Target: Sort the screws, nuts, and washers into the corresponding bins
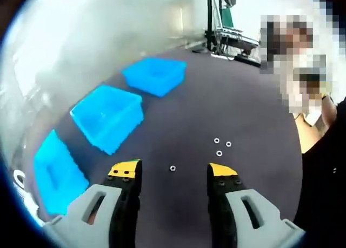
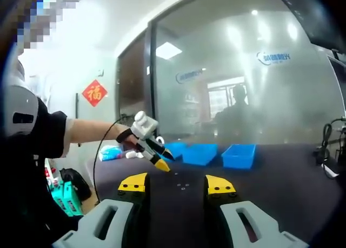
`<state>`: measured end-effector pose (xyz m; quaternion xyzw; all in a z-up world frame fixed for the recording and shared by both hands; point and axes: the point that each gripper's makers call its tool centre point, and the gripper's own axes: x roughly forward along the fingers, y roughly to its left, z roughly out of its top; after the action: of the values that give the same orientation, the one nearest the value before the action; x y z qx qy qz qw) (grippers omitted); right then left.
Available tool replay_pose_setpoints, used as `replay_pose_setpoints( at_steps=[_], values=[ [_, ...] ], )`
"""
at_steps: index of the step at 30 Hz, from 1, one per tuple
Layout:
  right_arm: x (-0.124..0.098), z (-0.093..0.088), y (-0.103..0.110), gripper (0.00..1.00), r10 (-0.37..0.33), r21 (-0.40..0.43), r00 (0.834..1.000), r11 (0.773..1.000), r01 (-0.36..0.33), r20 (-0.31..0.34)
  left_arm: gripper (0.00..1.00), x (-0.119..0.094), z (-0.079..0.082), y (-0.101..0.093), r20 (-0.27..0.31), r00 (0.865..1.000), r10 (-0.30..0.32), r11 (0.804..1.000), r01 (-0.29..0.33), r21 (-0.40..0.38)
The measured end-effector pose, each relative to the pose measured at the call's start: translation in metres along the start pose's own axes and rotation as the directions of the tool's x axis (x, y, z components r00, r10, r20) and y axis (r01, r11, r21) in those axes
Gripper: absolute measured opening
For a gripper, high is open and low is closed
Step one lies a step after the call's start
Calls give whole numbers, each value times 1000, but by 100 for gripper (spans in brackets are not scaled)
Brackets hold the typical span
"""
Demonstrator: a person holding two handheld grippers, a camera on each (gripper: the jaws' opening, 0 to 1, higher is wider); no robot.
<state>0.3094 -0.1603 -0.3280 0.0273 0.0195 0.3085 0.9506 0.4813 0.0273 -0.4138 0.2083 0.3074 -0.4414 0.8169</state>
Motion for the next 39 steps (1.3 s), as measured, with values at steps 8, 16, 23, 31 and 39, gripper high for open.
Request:
replay_pose_setpoints(
  at_steps=[8,16,23,31,39],
  values=[
    [-1,-3,0,35,-17,20,1000,1000,16,13,45,7,-8,-3,-107,993,-53,998,57,39],
    [-2,-6,-5,35,-25,32,1000,999,25,9,40,15,-8,-1,-139,988,-61,997,67,41],
    [-1,-10,-9,35,-30,44,1000,999,30,5,40,17,-10,2,-162,984,-70,996,77,36],
    [0,-12,-9,35,-27,51,1000,998,27,0,38,20,-20,5,-208,976,-66,995,80,61],
    [0,-13,-10,35,-33,53,999,998,33,-5,36,21,-18,6,-217,975,-50,993,71,91]
  ],
)
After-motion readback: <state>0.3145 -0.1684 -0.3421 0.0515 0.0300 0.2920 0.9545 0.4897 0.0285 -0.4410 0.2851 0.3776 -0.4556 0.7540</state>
